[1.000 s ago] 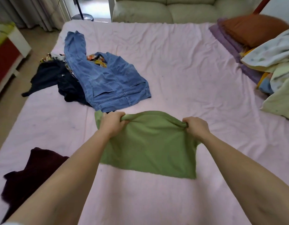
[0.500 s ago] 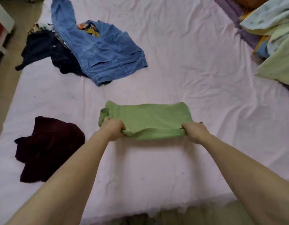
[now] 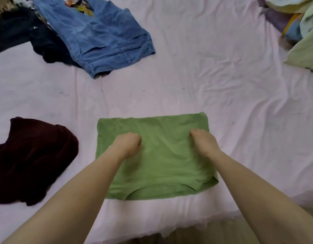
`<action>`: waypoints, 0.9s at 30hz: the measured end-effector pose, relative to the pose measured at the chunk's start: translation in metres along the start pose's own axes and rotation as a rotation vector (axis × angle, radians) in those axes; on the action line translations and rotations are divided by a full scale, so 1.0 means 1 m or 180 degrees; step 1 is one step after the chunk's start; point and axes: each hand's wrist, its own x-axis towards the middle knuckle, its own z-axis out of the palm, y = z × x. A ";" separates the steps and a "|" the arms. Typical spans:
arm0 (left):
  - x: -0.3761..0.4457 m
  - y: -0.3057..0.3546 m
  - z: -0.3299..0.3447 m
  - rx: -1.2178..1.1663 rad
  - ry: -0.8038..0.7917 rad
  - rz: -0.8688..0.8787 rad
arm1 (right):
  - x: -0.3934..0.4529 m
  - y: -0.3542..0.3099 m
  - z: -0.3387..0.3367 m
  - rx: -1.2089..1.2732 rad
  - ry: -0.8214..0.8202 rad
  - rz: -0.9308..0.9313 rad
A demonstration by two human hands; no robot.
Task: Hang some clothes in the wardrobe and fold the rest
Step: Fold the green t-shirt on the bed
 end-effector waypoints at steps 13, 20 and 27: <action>0.144 0.107 -0.011 -0.0346 0.0785 0.0647 | 0.107 0.065 -0.012 0.0487 -0.0267 -0.1081; 0.166 0.119 -0.009 -0.0078 0.0905 0.0102 | 0.105 0.099 -0.021 0.0936 0.0364 -0.0058; 0.165 0.155 -0.001 -0.0546 0.1171 0.0472 | 0.061 0.094 0.020 0.2922 -0.0095 0.1242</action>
